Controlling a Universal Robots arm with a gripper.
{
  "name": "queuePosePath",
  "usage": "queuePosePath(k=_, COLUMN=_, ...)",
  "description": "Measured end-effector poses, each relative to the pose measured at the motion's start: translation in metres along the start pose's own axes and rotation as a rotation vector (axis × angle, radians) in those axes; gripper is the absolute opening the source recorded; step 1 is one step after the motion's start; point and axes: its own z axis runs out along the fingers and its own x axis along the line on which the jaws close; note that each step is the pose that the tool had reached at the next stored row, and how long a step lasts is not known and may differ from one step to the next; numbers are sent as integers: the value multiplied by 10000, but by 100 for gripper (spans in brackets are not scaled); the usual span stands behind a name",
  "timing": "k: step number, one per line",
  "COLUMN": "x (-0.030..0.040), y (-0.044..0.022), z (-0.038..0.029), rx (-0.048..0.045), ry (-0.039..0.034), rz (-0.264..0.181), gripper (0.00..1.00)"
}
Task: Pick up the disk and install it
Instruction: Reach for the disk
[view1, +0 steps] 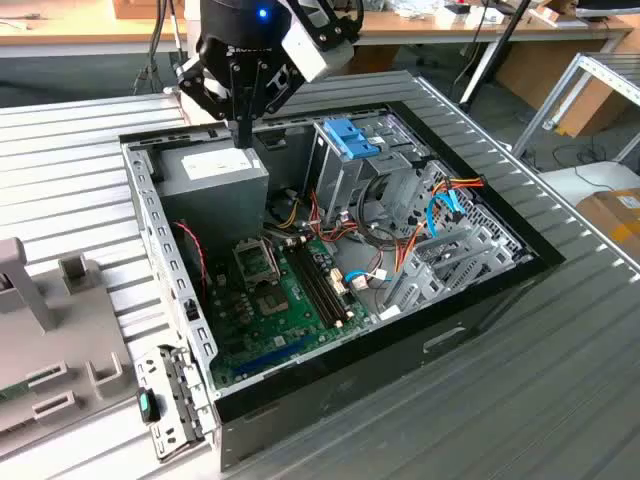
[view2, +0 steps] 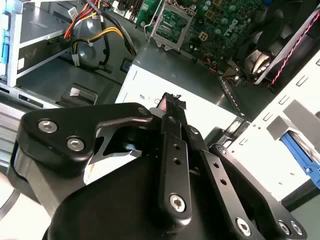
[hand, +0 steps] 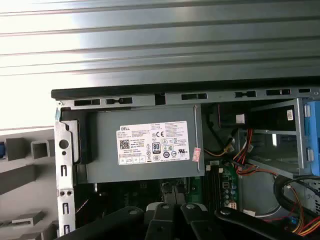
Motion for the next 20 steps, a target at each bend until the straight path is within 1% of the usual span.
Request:
queuePosePath(k=12, x=2, y=0, z=0, rx=4, ry=-1, rz=1, gripper=11)
queuePosePath(k=14, x=19, y=-1, z=0, rx=4, ry=-1, rz=0, gripper=11)
queuePosePath(k=19, x=86, y=-6, z=-3, rx=4, ry=0, rz=0, gripper=11)
queuePosePath(k=20, x=88, y=-6, z=-3, rx=4, ry=0, rz=-1, gripper=11)
